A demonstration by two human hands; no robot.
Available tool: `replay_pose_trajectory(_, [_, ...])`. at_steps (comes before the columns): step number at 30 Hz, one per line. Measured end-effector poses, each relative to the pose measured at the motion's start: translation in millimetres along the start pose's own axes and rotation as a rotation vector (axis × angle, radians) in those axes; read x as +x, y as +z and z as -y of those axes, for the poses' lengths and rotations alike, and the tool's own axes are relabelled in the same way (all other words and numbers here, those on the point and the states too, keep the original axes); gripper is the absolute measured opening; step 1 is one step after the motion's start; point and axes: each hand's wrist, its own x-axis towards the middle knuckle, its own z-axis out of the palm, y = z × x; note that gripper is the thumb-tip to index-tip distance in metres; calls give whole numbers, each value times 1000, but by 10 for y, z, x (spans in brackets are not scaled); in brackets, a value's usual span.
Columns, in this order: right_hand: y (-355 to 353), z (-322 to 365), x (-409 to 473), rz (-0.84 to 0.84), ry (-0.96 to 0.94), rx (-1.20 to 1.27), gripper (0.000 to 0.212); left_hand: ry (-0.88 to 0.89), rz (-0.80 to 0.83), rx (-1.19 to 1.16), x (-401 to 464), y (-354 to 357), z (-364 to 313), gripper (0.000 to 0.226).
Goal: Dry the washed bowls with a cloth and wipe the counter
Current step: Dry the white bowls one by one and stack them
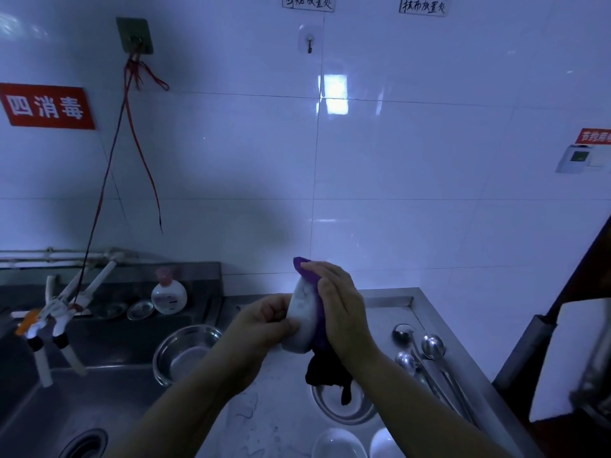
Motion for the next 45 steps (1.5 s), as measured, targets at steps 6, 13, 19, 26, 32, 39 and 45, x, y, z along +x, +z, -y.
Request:
replay_pose_trajectory(6, [-17,-86,-70,-35,412,158,33,21,22,-27,-69,-25,-57,23])
replay_pose_trajectory(13, [15,-143,-213,-196,102,-310,33,-36,-162,-233,-51,-5,-68,22])
replay_pose_trajectory(19, [26,-146,-286,-197,-392,-618,50,-62,-222,-339,-19,61,-97,22])
replay_pose_trajectory(26, [-220,-208,-301,-100,-659,-735,45,-42,-210,-438,8,4,-162,22])
replay_pose_trajectory(32, [-203,-135,-165,-115,-593,-688,44,-58,-161,-378,-16,20,-154,21])
replay_pose_trajectory(39, [-105,106,-54,-100,-504,-510,51,-56,-140,-272,-51,43,-184,22])
replay_pose_trajectory(45, [103,171,-44,-33,-477,-472,53,-84,-183,-437,-48,200,-252,15])
